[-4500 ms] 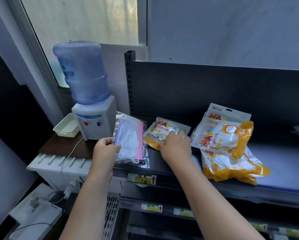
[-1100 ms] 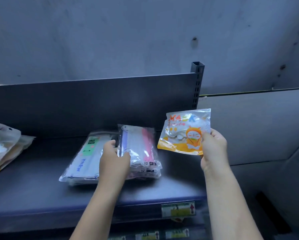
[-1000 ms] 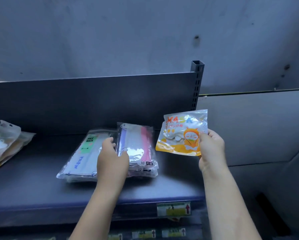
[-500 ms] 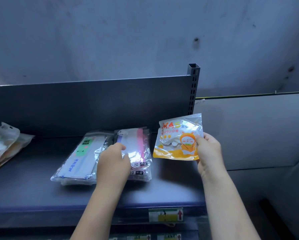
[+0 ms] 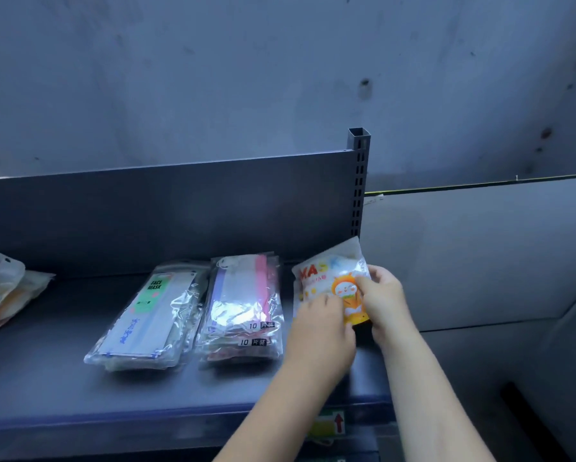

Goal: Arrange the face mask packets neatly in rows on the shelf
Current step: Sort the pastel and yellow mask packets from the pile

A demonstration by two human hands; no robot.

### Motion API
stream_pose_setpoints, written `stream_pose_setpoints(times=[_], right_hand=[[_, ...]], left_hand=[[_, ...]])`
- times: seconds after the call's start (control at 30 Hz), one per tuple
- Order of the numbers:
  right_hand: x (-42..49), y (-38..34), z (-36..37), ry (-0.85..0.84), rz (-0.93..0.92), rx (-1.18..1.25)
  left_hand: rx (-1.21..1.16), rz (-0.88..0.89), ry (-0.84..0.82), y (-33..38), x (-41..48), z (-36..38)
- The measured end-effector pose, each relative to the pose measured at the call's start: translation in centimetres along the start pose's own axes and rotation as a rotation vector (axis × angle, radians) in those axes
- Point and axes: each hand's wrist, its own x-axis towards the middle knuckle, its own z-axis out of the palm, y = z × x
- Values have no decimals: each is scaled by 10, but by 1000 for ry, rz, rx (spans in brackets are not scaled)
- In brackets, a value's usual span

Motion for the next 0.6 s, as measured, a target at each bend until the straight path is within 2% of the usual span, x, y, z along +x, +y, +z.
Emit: stream_pose_setpoints(times=[0.13,0.27,0.37,0.5,0.6], right_hand=[[10,9,5,74,-115,-482],[13,8,7,71,-167,-804],[16,8,6,47,-184,-910],[12,6,1,-7,-211,-940],[5,2,-2,-5,-309,-852]], left_hand=[[104,-68,-142,3,4,14],[188,-75,-131,-7,16,27],[183,-117,-181,-7,17,23],[195,-88,-171,-1,16,15],[141,-21,-67,2,9,8]])
